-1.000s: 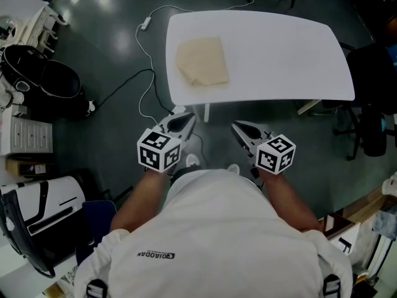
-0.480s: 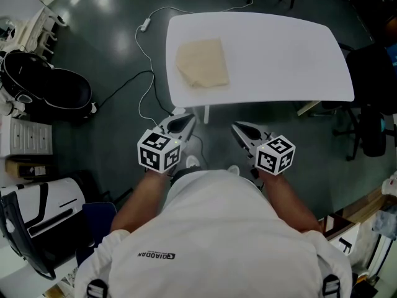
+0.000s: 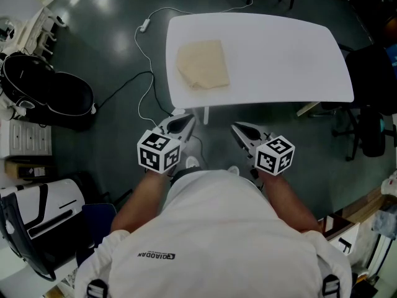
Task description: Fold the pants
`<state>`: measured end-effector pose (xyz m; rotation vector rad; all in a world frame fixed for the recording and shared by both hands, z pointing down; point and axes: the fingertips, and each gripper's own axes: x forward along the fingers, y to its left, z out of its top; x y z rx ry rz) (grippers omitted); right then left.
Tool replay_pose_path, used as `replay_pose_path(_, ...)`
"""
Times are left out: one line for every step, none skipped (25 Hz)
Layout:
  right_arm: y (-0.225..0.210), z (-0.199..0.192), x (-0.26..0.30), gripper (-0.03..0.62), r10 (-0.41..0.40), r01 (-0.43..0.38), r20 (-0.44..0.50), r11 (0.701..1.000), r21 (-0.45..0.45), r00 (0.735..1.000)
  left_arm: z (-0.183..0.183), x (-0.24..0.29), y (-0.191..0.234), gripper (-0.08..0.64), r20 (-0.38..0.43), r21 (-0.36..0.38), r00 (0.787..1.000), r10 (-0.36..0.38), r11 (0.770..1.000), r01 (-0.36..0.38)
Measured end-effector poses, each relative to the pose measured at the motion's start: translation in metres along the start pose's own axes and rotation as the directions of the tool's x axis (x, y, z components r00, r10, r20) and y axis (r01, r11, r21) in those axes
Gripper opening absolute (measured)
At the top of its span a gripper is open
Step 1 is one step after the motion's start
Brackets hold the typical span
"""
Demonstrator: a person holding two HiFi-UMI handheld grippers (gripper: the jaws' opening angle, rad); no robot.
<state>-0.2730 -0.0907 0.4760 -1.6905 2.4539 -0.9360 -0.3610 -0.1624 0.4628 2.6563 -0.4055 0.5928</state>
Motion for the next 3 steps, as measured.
replay_pose_path(-0.0001, 0.0006, 0.0006, 0.018, -0.001, 0.001, 0.0, 1.0, 0.0, 1.0, 0.0004, 0.0, 0.0008, 0.028, 0.0, -0.001, 1.0, 0.0, 1.0, 0.0)
replay_pose_path(-0.0003, 0.0013, 0.001, 0.018, -0.001, 0.001, -0.001, 1.0, 0.0, 1.0, 0.001, 0.0, 0.0015, 0.028, 0.001, -0.002, 1.0, 0.0, 1.0, 0.0)
replay_pose_path(-0.0006, 0.002, 0.0014, 0.018, -0.002, 0.002, -0.001, 1.0, 0.0, 1.0, 0.0016, 0.0001, 0.0021, 0.028, 0.001, -0.003, 1.0, 0.0, 1.0, 0.0)
